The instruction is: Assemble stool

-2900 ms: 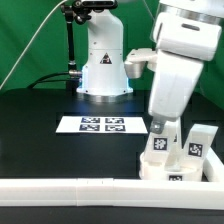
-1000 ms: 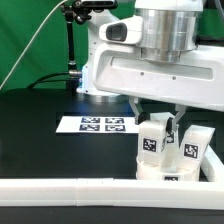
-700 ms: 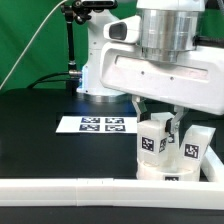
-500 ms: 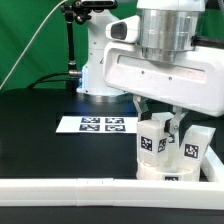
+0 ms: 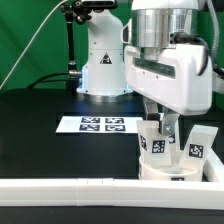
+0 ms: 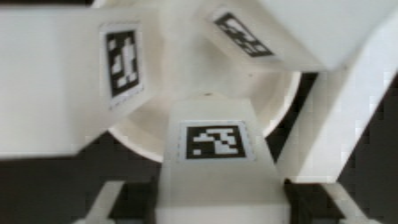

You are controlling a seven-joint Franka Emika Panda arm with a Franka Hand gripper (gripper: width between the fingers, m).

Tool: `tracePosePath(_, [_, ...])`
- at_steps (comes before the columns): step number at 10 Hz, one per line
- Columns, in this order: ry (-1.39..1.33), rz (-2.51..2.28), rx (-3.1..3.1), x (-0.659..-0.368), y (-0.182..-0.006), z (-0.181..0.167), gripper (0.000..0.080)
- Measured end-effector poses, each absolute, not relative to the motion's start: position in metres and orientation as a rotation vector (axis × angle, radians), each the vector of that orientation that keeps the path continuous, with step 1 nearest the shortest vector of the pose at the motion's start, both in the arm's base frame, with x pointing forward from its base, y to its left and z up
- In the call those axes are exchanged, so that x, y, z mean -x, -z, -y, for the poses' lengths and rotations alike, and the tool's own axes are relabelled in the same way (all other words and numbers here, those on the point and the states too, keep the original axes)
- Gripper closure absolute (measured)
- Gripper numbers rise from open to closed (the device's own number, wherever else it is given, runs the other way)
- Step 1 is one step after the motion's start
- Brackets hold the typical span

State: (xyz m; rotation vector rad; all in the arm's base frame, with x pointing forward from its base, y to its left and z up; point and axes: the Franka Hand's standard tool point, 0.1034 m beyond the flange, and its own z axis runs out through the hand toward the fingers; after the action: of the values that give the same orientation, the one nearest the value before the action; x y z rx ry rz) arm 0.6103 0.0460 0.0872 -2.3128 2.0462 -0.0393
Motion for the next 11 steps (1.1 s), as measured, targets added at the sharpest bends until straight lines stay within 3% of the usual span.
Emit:
tracePosePath(8, [-0.016, -2.588, 1.405, -0.617, -0.085, -0.065, 0.0462])
tracePosePath(9, [-0.025, -2.592, 1.391, -0.617, -0.084, -0.067, 0.0386])
tracePosePath(10, [-0.028, -2.589, 1.393, -0.616, -0.084, -0.068, 0.0253])
tracePosePath(11, [-0.034, -2.573, 1.428, -0.616, -0.085, -0.068, 0.0253])
